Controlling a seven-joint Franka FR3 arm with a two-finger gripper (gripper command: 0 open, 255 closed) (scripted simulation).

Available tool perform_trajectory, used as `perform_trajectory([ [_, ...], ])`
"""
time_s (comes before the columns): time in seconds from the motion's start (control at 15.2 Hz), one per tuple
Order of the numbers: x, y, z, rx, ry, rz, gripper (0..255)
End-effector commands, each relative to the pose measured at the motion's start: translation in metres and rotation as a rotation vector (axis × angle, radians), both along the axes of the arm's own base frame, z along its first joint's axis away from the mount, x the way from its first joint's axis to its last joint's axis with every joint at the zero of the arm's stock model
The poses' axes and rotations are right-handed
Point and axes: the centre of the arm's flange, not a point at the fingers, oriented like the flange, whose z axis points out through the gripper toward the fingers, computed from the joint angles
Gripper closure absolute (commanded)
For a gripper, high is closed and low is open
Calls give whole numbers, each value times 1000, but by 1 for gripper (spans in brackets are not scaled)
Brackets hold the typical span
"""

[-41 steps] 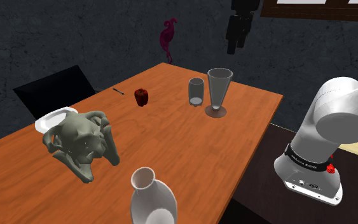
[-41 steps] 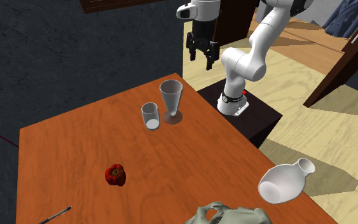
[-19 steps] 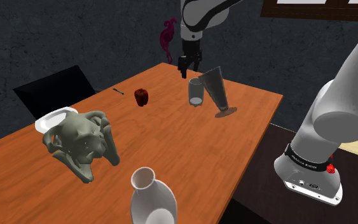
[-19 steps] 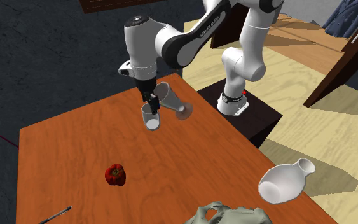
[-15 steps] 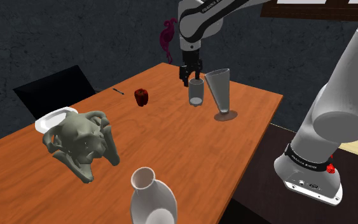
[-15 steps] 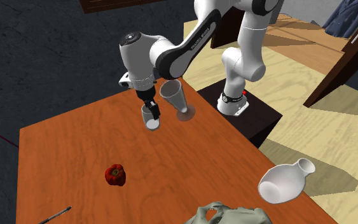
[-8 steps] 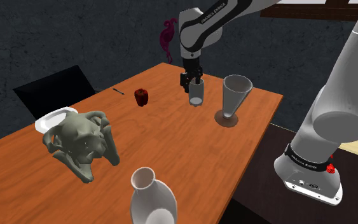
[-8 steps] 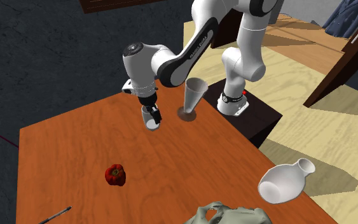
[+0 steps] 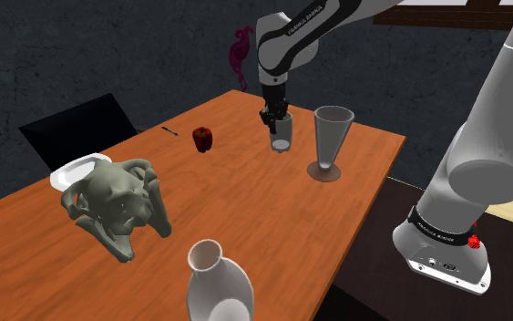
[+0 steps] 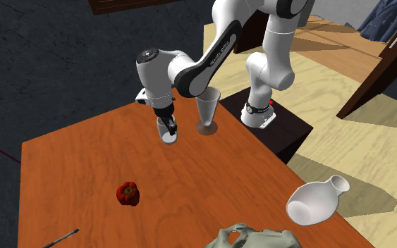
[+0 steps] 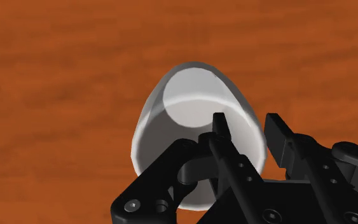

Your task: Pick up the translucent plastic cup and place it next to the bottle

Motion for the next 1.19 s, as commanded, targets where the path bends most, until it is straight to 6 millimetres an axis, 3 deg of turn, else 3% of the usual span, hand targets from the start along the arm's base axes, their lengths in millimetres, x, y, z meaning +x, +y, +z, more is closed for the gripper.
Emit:
perform_trajectory([
  [0.0,0,0,0,0,0,0,255],
  [0.46,0,0,0,0,0,0,255],
  [1.12,0,0,53,0,0,0,255],
])
